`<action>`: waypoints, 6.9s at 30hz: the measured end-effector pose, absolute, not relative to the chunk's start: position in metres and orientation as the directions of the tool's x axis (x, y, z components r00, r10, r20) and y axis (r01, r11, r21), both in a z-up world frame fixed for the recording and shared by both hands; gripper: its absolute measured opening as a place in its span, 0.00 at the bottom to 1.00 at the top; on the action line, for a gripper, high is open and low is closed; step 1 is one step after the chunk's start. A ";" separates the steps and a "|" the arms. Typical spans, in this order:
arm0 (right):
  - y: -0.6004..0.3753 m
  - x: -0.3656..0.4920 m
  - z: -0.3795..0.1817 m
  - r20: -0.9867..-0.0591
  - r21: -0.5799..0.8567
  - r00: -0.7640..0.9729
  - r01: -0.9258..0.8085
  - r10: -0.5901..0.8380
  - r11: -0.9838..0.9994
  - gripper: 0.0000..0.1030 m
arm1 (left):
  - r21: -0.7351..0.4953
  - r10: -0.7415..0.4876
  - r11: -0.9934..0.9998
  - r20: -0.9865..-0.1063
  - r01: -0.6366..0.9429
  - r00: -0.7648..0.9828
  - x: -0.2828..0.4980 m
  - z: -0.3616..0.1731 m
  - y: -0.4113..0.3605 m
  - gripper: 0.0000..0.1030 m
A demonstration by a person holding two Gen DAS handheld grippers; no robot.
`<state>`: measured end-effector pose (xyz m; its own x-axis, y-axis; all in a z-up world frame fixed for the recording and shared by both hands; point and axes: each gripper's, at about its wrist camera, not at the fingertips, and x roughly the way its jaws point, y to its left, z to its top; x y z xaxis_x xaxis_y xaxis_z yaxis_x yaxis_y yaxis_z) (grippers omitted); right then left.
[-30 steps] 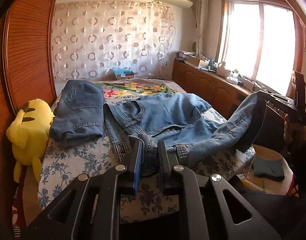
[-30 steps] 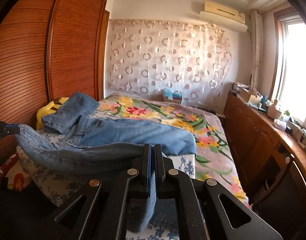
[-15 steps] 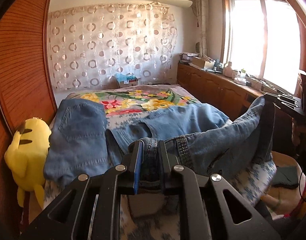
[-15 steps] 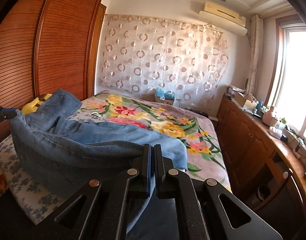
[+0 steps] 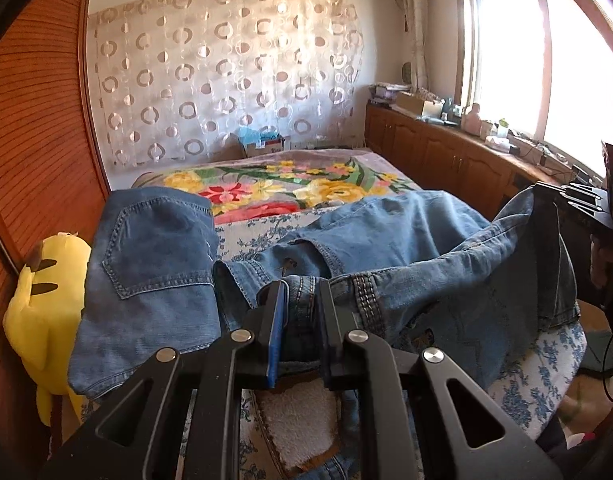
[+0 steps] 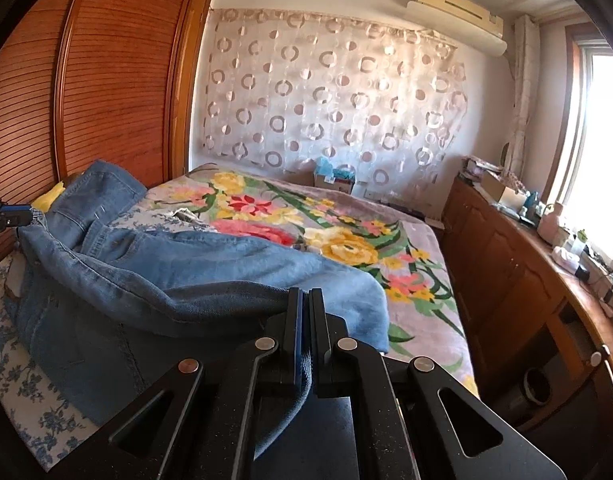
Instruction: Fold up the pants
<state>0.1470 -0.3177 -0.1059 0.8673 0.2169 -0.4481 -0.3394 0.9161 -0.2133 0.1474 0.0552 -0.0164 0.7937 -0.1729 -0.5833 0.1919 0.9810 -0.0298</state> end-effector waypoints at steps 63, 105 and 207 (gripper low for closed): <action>-0.324 0.253 -0.092 -0.743 -0.047 0.629 -0.390 0.229 0.920 0.42 | -0.038 -0.251 0.951 -0.672 0.306 0.697 0.243 -0.056 -0.002 0.79; -0.346 0.240 -0.054 -0.657 -0.044 0.713 -0.359 0.243 0.932 0.44 | -0.038 -0.179 0.978 -0.655 0.204 0.734 0.168 -0.054 0.047 0.79; -0.363 0.044 -0.031 -0.543 -0.028 0.767 -0.425 0.343 0.905 0.44 | 0.013 -0.118 0.988 -0.555 0.151 0.823 0.026 -0.002 0.070 0.77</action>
